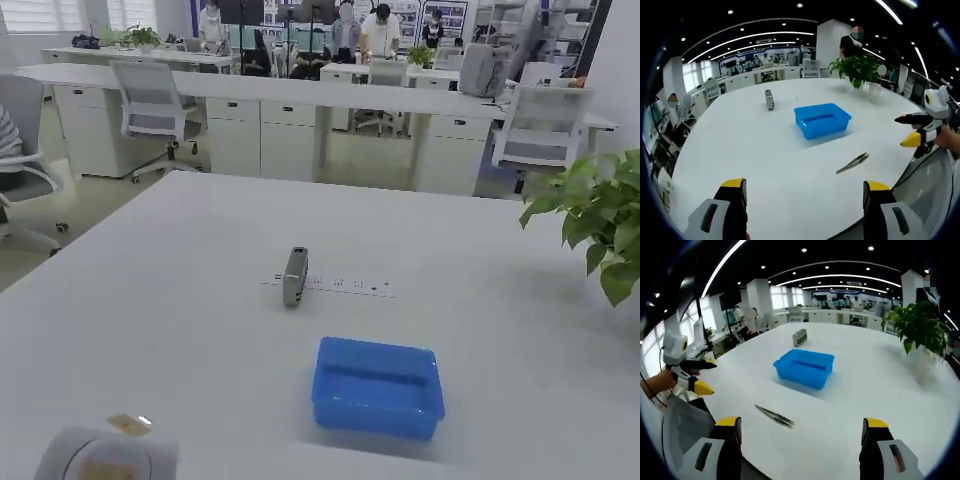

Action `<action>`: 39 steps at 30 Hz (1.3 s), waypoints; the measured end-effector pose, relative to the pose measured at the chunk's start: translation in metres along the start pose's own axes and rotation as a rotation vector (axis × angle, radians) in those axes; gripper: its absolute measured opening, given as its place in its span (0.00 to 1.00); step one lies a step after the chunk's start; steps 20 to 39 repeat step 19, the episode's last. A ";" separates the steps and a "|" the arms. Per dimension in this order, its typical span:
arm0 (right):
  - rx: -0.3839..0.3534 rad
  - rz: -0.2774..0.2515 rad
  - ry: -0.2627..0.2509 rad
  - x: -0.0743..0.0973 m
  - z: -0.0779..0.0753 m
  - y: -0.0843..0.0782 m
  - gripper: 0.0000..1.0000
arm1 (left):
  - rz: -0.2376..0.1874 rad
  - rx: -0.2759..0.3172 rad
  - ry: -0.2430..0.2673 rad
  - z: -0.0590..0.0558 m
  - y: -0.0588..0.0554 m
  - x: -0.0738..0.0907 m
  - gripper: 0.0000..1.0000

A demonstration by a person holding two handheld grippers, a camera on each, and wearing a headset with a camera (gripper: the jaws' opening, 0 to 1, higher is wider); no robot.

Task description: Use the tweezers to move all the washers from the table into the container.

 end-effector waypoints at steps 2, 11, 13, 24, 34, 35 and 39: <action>0.001 0.002 -0.004 0.000 0.000 -0.001 0.99 | 0.000 -0.001 0.005 -0.001 -0.001 0.001 0.99; 0.023 -0.001 -0.015 0.002 0.002 -0.003 0.99 | 0.015 -0.012 0.024 -0.001 -0.004 0.004 0.99; 0.026 -0.006 -0.016 0.003 0.002 -0.003 0.99 | 0.007 -0.012 0.035 0.000 -0.003 0.005 0.99; 0.022 -0.015 -0.026 0.005 -0.001 -0.002 0.99 | 0.005 -0.015 0.045 0.000 -0.003 0.008 0.99; 0.022 -0.015 -0.026 0.005 -0.001 -0.002 0.99 | 0.005 -0.015 0.045 0.000 -0.003 0.008 0.99; 0.022 -0.015 -0.026 0.005 -0.001 -0.002 0.99 | 0.005 -0.015 0.045 0.000 -0.003 0.008 0.99; 0.022 -0.015 -0.026 0.005 -0.001 -0.002 0.99 | 0.005 -0.015 0.045 0.000 -0.003 0.008 0.99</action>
Point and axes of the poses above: the centre of the closed fingertips' face, and the gripper's own axes: x roughly backward along the fingers, z roughly to its left, y roughly out of its top, the point moved 1 cm from there along x, roughly backward along the fingers, and after that the axes turned 5 degrees about -x, right-handed, at the moved point
